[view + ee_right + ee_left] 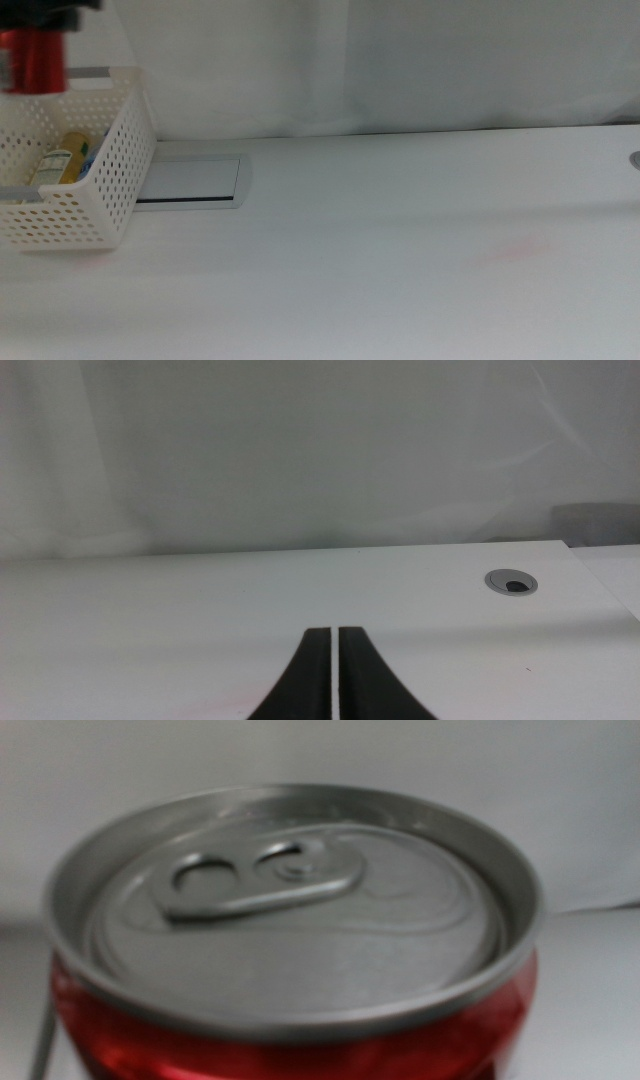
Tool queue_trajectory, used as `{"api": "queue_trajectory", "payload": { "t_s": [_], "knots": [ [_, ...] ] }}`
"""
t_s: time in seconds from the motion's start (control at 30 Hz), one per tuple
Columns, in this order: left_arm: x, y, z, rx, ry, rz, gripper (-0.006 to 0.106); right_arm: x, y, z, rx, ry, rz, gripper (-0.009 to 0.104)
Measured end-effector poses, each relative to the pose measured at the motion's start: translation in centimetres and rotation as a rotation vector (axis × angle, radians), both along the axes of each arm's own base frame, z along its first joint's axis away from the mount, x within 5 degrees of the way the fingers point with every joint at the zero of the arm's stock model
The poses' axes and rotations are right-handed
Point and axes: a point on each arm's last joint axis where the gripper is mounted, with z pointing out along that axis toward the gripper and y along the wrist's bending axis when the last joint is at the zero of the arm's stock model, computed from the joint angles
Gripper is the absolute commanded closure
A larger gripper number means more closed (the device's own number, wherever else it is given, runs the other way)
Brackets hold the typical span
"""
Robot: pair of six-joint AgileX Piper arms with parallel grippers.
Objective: Use arms to grab the bottles and put them into the dustbin to the left of the table.
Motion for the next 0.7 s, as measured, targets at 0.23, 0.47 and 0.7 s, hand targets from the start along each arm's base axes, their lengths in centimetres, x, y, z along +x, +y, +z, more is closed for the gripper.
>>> {"api": "queue_trajectory", "payload": {
  "t_s": [0.23, 0.47, 0.7],
  "knots": [
    [-0.9, 5.5, -0.7, -0.056, 0.107, 0.158, 0.103, 0.0, 0.0, 0.0, 0.000, 0.000, 0.000, 0.098],
    [-0.2, 7.1, -1.2, -0.069, 0.091, 0.176, 0.103, 0.0, 0.0, 0.0, -0.004, 0.000, 0.000, 0.098],
    [3.9, 7.8, -5.7, -0.083, 0.156, 0.157, 0.103, 0.0, 0.0, 0.0, -0.004, 0.000, 0.000, 0.098]
  ]
}}
